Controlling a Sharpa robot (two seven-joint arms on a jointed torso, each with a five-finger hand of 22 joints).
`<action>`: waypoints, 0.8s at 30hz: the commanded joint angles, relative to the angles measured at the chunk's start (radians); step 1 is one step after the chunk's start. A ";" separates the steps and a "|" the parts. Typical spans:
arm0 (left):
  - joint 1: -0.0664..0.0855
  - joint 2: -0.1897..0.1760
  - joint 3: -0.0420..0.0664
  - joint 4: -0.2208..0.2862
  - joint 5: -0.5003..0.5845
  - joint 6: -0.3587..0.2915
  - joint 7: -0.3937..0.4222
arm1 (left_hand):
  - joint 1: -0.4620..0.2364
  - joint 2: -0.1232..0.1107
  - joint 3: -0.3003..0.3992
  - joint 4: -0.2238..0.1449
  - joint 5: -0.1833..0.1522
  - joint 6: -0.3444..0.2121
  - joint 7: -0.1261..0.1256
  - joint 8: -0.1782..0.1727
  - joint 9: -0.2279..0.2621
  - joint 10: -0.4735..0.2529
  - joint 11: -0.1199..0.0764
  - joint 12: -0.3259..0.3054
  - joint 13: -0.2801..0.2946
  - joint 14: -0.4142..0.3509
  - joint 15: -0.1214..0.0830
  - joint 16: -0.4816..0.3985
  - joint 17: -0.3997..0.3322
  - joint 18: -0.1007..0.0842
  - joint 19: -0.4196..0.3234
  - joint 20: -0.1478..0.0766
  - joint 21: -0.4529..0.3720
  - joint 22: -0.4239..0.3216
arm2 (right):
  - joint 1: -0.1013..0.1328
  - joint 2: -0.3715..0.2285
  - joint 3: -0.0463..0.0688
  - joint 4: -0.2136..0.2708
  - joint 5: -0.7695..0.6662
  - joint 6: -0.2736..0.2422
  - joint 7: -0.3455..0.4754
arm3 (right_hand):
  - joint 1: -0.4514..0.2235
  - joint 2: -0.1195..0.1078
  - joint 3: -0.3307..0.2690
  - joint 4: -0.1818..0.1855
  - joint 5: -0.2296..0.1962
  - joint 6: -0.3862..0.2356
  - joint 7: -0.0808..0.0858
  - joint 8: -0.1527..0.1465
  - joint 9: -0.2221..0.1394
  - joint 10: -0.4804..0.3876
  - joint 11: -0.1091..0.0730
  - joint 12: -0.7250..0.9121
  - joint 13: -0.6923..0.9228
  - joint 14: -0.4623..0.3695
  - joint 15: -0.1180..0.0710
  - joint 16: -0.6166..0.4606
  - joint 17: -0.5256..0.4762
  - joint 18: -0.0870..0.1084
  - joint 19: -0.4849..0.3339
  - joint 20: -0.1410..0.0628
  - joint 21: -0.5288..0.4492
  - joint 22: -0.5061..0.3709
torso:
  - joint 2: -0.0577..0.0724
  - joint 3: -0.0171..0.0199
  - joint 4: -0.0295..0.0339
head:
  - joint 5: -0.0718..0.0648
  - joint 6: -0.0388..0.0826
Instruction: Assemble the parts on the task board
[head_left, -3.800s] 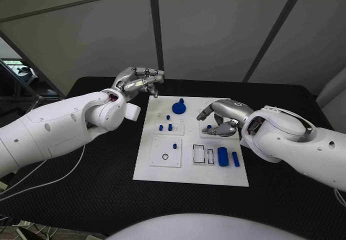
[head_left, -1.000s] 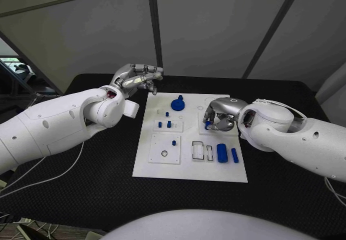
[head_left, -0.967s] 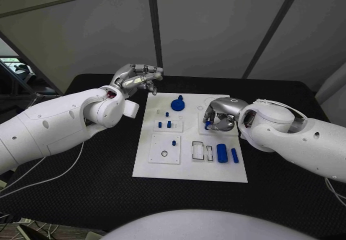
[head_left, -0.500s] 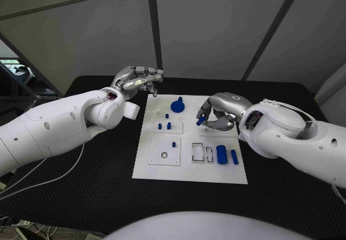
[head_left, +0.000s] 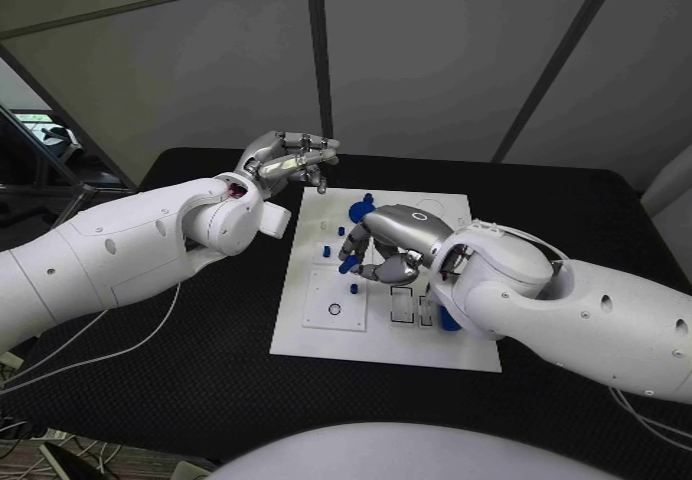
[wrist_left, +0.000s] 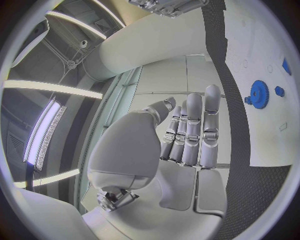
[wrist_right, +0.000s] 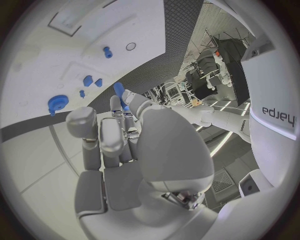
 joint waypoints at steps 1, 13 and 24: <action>0.002 0.000 0.001 0.002 -0.002 0.021 0.005 | -0.005 0.002 0.001 0.000 0.006 -0.004 0.000 0.004 0.001 -0.007 0.000 0.003 0.002 -0.002 0.003 0.007 -0.001 0.013 0.002 0.004 0.004 0.001 | -0.009 0.010 -0.010 -0.005 -0.007 -0.015 0.052 | -0.004 0.010 0.005 -0.002 0.005 0.008 0.004 0.005 0.012 0.007 -0.001 -0.006 0.001 0.009 -0.001 0.003 -0.002 -0.015 0.006 0.003 0.006 0.001 | 0.001 -0.0006 -0.0008 | 0.009 -0.004; 0.002 0.002 0.001 -0.002 -0.002 0.038 0.008 | -0.004 -0.001 0.001 -0.003 0.007 -0.006 0.000 0.005 0.001 -0.009 0.000 0.005 0.001 -0.004 0.003 0.007 -0.002 0.013 0.001 0.004 0.005 0.002 | -0.039 0.038 -0.050 -0.036 0.005 0.014 0.079 | -0.006 0.010 0.005 -0.002 0.006 0.008 0.005 0.004 0.012 0.008 -0.001 -0.008 0.001 0.010 -0.001 0.004 0.001 -0.015 0.007 0.002 0.007 0.001 | 0.001 0.0018 -0.0026 | 0.023 -0.011; 0.002 0.007 0.001 -0.005 -0.002 0.047 0.010 | -0.003 -0.002 0.001 -0.004 0.007 -0.006 0.000 0.006 0.001 -0.009 0.000 0.005 0.001 -0.004 0.003 0.007 -0.002 0.013 0.001 0.004 0.005 0.002 | -0.041 0.054 -0.063 -0.054 -0.027 0.035 0.062 | -0.008 0.009 0.005 -0.002 0.007 0.008 0.006 0.004 0.012 0.009 -0.001 -0.010 0.001 0.010 0.000 0.005 0.003 -0.015 0.007 0.002 0.007 0.003 | 0.001 0.0015 -0.0021 | 0.026 -0.017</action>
